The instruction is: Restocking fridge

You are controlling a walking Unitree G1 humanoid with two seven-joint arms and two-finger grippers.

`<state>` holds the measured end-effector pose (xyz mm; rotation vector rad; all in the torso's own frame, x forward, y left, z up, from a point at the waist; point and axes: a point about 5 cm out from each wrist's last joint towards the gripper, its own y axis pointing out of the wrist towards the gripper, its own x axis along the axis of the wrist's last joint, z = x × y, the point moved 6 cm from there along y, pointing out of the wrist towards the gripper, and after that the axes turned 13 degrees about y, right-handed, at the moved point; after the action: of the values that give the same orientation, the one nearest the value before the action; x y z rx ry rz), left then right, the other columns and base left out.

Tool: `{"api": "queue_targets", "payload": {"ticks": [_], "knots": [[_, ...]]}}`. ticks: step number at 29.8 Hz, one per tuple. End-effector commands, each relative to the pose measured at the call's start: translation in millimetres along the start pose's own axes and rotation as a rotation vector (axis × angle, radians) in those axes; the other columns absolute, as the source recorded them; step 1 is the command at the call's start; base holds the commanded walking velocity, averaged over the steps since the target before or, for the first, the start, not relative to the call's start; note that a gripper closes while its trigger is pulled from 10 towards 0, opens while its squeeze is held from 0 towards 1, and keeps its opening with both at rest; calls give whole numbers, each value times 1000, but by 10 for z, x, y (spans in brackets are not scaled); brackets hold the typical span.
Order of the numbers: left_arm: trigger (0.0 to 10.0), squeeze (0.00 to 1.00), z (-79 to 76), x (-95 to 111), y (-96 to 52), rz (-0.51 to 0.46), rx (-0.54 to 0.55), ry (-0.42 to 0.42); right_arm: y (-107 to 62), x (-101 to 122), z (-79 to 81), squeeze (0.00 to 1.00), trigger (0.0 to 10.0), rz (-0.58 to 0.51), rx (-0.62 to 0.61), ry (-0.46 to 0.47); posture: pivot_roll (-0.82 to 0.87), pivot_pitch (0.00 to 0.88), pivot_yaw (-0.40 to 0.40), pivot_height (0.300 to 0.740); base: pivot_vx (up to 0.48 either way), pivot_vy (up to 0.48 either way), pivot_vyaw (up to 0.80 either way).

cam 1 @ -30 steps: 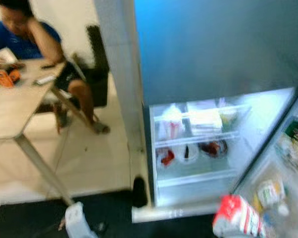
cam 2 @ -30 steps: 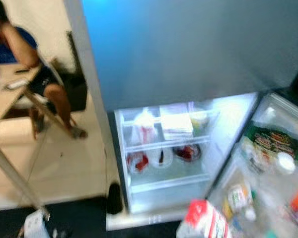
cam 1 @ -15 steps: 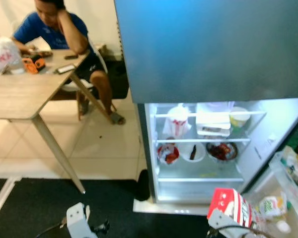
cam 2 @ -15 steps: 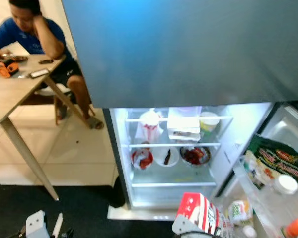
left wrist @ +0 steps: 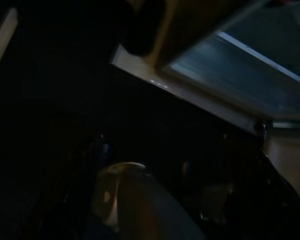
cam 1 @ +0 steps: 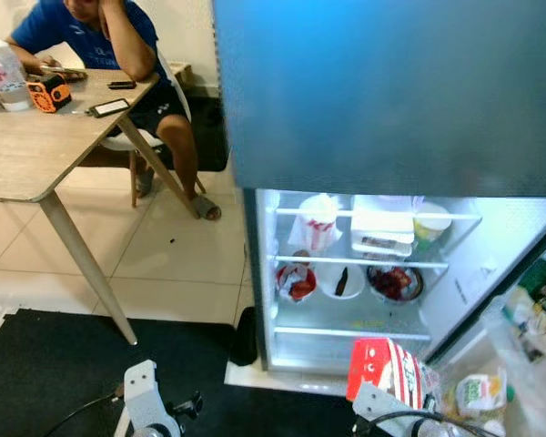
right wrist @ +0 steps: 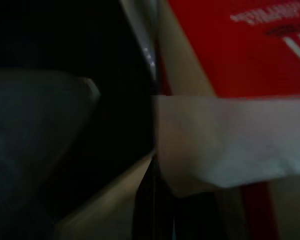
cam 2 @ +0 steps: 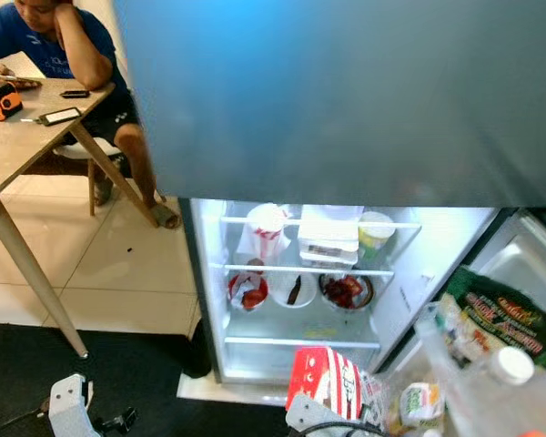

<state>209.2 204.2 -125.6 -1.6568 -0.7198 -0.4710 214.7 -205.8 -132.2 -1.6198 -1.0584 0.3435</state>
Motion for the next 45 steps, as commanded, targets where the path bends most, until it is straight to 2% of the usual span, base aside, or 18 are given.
{"api": "queue_targets", "payload": {"ticks": [1,2,7,9,11,14,16,19,23,29,37,38,40,41,43,44,45], "knots": [[10000,0,-30,71,19,-12,-23,47,13,105,79,0,10000,-35,22,-46,-85,0,31,740,0,0,0],[10000,0,-118,106,43,-16,-64,101,18,159,114,0,10000,-49,36,-102,-85,0,31,740,0,0,0],[10000,0,-299,205,86,-31,-153,233,27,294,200,0,10000,-88,64,-243,-79,0,27,740,0,0,0],[10000,0,-299,205,86,-31,-153,233,27,294,200,0,10000,-88,64,-243,-79,0,27,740,0,0,0],[10000,0,-351,240,96,-39,-182,274,30,399,232,0,10000,-119,70,-307,-81,0,30,740,0,0,0],[10000,0,-371,240,98,-34,-194,298,31,478,252,0,10000,-142,73,-345,-81,0,30,740,0,0,0],[10000,0,-395,215,98,-20,-208,343,29,640,293,0,10000,-186,77,-430,-81,0,29,740,0,0,0],[10000,0,-400,207,98,-17,-210,350,28,681,302,0,10000,-197,77,-452,-81,0,29,740,0,0,0],[10000,0,-421,156,87,-8,-224,347,18,904,355,0,10000,-247,80,-561,-75,0,27,740,0,0,0],[10000,0,-353,84,70,14,-191,315,17,958,322,0,10000,-249,71,-539,-65,0,26,740,0,0,0],[10000,0,-276,-21,39,44,-155,296,18,921,341,0,10000,-244,88,-504,-66,0,26,740,0,0,0],[10000,0,-238,-57,29,56,-136,290,23,878,334,0,10000,-230,88,-474,-67,0,26,740,0,0,0],[10000,0,-238,-57,29,56,-136,290,23,878,334,0,10000,-230,88,-474,-67,0,26,740,0,0,0],[10000,0,-168,-122,5,77,-102,268,32,764,351,0,10000,-198,99,-448,-65,0,26,740,0,0,0],[10000,0,-168,-122,5,77,-102,268,32,764,351,0,10000,-198,99,-448,-65,0,26,740,0,0,0],[10000,0,-63,-211,-37,101,-53,230,39,597,385,0,10000,-154,115,-433,-62,0,24,740,0,0,0],[10000,0,-63,-211,-37,101,-53,230,39,597,385,0,10000,-154,115,-433,-62,0,24,740,0,0,0]]}}
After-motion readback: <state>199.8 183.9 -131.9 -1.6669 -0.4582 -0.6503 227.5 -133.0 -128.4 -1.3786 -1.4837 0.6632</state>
